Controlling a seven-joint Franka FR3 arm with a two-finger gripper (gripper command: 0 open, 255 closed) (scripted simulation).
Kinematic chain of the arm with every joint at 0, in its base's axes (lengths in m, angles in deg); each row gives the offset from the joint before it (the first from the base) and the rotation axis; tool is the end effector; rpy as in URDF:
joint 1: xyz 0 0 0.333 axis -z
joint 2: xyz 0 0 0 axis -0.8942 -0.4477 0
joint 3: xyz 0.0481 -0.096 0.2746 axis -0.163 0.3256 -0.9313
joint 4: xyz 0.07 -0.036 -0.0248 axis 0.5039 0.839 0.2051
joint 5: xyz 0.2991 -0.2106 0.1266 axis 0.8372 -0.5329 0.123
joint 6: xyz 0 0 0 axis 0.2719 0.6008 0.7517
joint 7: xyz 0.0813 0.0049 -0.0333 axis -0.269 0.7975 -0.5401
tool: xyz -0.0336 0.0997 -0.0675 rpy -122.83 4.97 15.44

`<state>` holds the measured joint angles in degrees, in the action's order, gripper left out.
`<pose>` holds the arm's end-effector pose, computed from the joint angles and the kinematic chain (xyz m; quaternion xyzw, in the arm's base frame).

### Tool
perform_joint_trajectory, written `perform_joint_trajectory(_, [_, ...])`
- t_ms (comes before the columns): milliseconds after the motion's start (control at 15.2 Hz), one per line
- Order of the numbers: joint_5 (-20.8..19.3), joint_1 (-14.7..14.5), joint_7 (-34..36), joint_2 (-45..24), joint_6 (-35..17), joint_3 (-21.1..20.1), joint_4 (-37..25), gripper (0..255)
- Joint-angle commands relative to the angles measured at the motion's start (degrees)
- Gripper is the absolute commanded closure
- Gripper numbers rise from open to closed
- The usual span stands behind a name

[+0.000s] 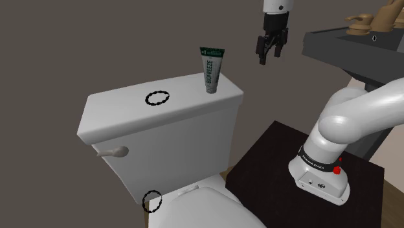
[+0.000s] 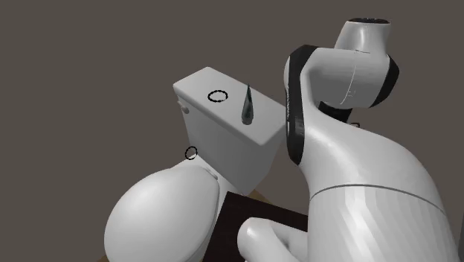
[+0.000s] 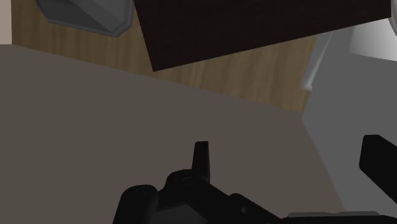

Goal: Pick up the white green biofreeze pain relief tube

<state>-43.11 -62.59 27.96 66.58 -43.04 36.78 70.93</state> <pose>0.3074 -0.0335 0.5480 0.9953 -0.0851 -0.0277 0.0363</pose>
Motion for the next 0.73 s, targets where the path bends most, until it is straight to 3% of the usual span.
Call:
perform_joint_trajectory(0, [0.0, 0.0, 0.0, 0.0, 0.0, 0.0, 0.0, 0])
perform_joint_trajectory(660, [9.48, -4.38, 9.33, -8.71, 5.92, -8.77, -13.83, 0])
